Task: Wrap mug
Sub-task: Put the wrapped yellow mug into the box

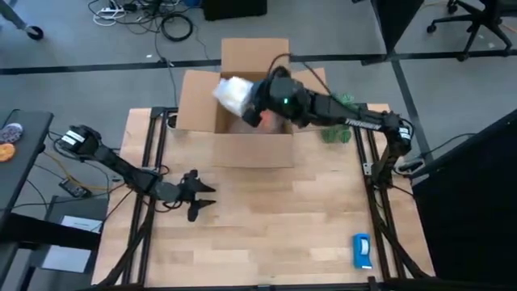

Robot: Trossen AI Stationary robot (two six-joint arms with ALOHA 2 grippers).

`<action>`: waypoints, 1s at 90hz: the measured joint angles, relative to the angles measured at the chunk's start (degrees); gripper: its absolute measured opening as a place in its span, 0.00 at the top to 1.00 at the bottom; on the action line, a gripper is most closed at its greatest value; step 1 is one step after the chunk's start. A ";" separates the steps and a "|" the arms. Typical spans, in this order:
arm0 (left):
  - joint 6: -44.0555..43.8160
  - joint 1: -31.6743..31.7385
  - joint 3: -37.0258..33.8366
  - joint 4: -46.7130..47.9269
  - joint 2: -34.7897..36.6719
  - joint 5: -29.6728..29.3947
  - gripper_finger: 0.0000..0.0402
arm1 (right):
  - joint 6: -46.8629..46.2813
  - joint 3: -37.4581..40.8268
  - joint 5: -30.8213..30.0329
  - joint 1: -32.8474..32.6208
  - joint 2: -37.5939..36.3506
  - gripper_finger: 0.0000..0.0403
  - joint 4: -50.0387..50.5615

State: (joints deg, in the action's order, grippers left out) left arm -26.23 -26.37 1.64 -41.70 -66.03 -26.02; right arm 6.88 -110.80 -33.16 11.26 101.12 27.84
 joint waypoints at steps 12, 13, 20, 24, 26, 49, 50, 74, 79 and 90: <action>-0.96 -0.04 1.47 -1.52 -5.53 0.33 0.56 | -8.92 0.13 7.79 4.95 0.04 0.96 8.20; -1.13 -0.04 1.75 -1.74 -6.08 0.34 0.56 | -9.64 0.13 8.42 5.27 0.04 0.96 8.51; -2.24 -0.23 2.52 -2.07 -8.56 0.88 0.58 | -12.68 0.13 11.56 7.63 0.04 0.96 10.95; -2.38 -0.27 3.39 -1.97 -10.48 0.74 0.60 | -13.95 0.11 12.89 8.70 0.04 0.96 11.72; -2.39 -0.30 4.08 -2.25 -11.51 0.77 0.61 | -14.39 0.11 13.42 9.05 0.09 0.96 12.12; 2.40 0.00 8.69 -4.12 -18.59 0.44 0.70 | -15.47 0.09 19.77 11.29 5.56 0.96 14.55; 2.80 0.00 8.96 -4.45 -18.94 0.55 0.71 | -15.46 0.09 19.85 11.34 5.82 0.96 14.73; 10.58 -0.59 10.03 -20.55 -21.87 10.74 0.76 | -16.18 0.05 18.86 11.15 9.71 0.96 24.23; 11.05 -0.72 10.32 -22.38 -22.35 11.27 0.77 | -16.38 0.02 19.64 10.68 9.87 0.96 29.15; 9.68 -0.90 10.03 -21.59 -22.75 11.63 0.77 | -20.51 0.04 25.83 9.47 9.97 0.96 40.40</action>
State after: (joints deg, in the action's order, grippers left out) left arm -16.55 -27.27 11.67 -63.29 -88.78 -14.39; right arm -13.63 -110.76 -7.33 20.73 111.09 68.24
